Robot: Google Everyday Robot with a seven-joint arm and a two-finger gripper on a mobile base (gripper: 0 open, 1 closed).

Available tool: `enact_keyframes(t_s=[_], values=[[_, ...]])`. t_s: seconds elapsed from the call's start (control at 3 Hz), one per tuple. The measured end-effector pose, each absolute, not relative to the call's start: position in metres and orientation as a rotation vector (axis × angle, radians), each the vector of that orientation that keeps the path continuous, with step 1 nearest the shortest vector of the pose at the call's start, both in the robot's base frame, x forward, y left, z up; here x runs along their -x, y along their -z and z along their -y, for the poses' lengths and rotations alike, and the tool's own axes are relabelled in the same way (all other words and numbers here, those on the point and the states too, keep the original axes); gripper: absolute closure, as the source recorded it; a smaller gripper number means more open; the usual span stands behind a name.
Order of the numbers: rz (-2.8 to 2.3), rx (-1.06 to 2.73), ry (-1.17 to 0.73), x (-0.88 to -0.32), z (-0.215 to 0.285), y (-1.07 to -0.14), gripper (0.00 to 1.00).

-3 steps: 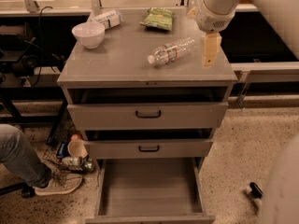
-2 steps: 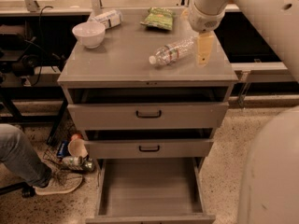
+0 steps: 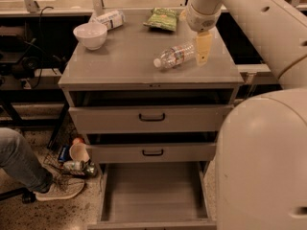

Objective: Place water bottle into bottom drawer

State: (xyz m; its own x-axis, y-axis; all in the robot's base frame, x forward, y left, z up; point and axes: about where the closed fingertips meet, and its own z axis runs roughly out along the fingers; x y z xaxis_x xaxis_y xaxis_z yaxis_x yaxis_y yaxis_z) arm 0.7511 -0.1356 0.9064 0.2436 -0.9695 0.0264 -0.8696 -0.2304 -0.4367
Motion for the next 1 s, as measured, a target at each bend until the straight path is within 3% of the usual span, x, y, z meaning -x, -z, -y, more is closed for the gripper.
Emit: enact_keyframes(t_s=[1.0], values=[[-1.644,2.299,0.304,-0.776,0.103,-0.873,0.00]])
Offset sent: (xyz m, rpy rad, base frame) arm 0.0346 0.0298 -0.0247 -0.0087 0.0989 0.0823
